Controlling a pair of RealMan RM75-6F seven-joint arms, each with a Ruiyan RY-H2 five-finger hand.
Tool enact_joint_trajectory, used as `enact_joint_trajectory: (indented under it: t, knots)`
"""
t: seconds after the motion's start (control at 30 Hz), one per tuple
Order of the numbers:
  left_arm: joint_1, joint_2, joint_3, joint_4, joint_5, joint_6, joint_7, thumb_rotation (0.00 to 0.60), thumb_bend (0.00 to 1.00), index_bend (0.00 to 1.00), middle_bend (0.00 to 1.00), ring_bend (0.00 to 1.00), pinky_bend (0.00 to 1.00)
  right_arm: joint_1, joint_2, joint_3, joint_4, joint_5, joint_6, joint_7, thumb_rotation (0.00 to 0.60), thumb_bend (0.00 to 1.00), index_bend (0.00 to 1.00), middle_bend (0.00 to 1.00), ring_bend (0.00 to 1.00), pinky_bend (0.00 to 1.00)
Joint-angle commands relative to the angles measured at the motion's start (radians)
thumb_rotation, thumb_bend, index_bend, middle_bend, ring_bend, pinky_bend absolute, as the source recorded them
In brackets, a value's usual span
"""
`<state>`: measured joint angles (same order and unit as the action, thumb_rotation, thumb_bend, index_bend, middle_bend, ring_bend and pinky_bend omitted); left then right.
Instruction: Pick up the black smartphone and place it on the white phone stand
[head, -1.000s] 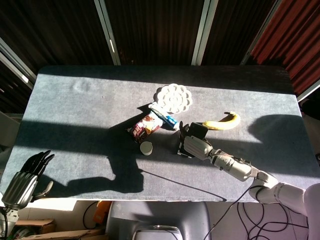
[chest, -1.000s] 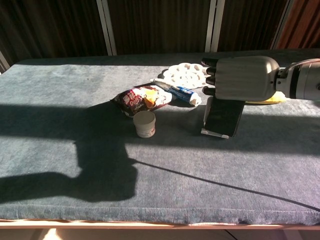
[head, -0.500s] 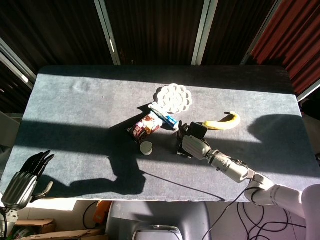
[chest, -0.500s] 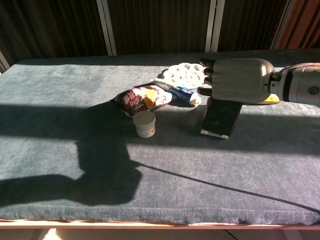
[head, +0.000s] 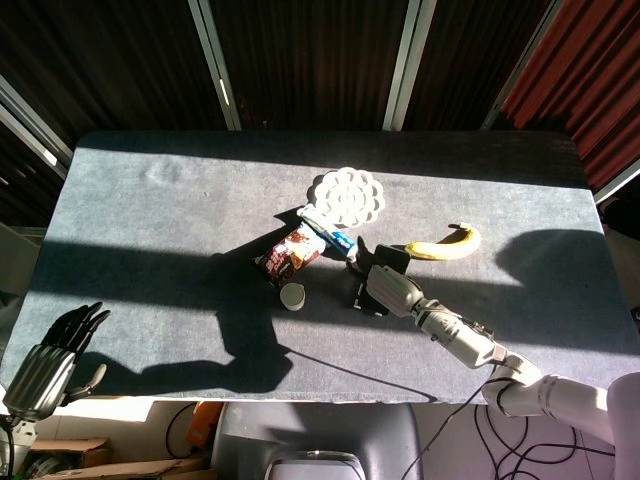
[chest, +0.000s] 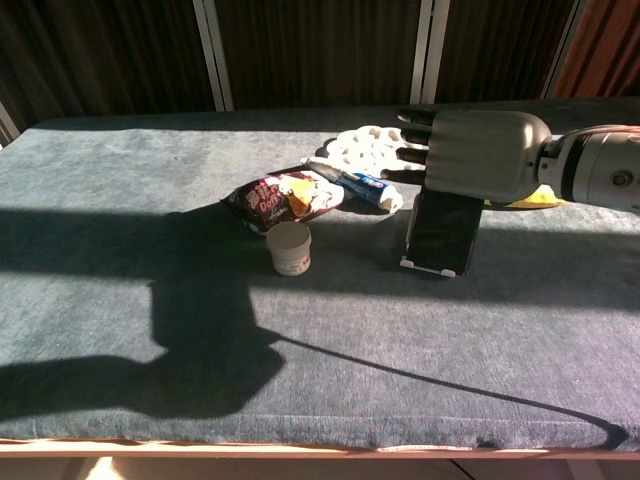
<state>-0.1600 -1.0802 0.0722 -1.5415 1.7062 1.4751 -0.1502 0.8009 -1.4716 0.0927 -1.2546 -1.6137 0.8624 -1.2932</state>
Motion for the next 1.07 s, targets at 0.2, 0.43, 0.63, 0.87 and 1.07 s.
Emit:
enact_joint_trajectory:
  t: [0.2, 0.43, 0.63, 0.87, 1.07]
  knots:
    - [-0.002, -0.002, 0.000, 0.001, -0.001, -0.003, 0.003, 0.600, 0.40, 0.00, 0.00, 0.00, 0.09, -0.041, 0.057, 0.006, -0.116, 0.063, 0.037, 0.023, 0.600, 0.17, 0.00, 0.17, 0.11, 0.17]
    - [0.002, -0.004, -0.002, 0.000, -0.001, 0.006, 0.005, 0.600, 0.40, 0.00, 0.00, 0.00, 0.09, -0.220, 0.178, -0.009, -0.409, 0.119, 0.275, 0.237, 0.600, 0.14, 0.00, 0.00, 0.00, 0.13]
    - [0.003, -0.009, -0.007, 0.008, 0.006, 0.020, 0.005, 0.600, 0.40, 0.00, 0.00, 0.00, 0.06, -0.486, 0.254, -0.120, -0.463, -0.015, 0.665, 0.757, 0.600, 0.14, 0.00, 0.00, 0.00, 0.23]
    - [0.030, -0.043, -0.023, 0.045, 0.032, 0.112, 0.008, 0.600, 0.40, 0.00, 0.00, 0.00, 0.00, -0.678, 0.203, -0.144, -0.191, 0.088, 0.818, 1.125, 0.600, 0.14, 0.00, 0.00, 0.00, 0.10]
    - [0.039, -0.059, -0.028, 0.050, 0.023, 0.121, 0.035, 0.600, 0.40, 0.00, 0.00, 0.00, 0.00, -0.694, 0.239, -0.121, -0.211, 0.112, 0.792, 1.155, 0.600, 0.14, 0.00, 0.00, 0.00, 0.06]
